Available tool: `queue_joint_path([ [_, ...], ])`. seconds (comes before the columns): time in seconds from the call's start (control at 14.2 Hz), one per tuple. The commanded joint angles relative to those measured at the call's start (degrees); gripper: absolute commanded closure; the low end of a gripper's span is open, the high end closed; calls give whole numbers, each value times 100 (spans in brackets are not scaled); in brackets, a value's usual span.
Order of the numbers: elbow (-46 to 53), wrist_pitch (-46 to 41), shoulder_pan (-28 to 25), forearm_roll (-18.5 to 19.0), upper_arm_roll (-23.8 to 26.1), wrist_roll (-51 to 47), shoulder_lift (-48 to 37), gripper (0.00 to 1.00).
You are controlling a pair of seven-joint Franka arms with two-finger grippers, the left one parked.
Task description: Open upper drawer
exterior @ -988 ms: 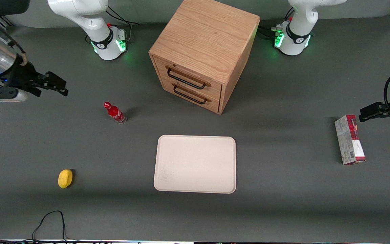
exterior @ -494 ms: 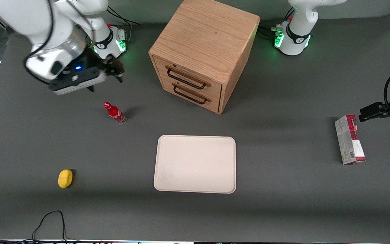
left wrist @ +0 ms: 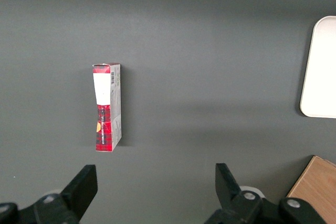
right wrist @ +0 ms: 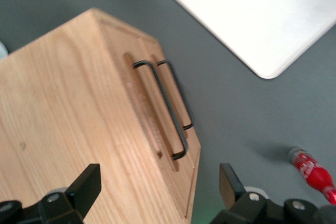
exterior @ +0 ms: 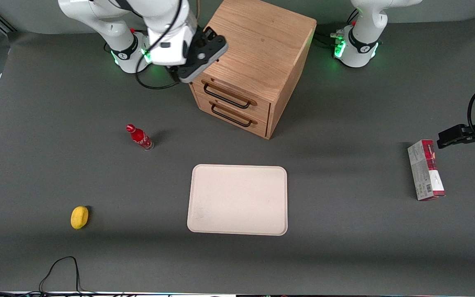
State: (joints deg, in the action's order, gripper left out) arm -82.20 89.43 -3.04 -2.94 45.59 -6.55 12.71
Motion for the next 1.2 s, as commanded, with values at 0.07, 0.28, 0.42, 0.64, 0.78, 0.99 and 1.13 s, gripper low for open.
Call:
queue_joint_path([
  [0.07,240,-286,40,-172,73,1214,793,0],
  [0.28,126,-181,58,-137,46,1692,1136,0],
  [0.42,99,-32,49,-67,46,1701,1347,0],
  [0.64,-391,582,31,126,37,1762,1374,0],
  [0.78,-664,908,31,424,37,1762,1383,0],
  [0.99,-849,1164,31,487,37,1762,1392,0],
  [1.13,-911,1234,31,496,37,1762,1392,0],
])
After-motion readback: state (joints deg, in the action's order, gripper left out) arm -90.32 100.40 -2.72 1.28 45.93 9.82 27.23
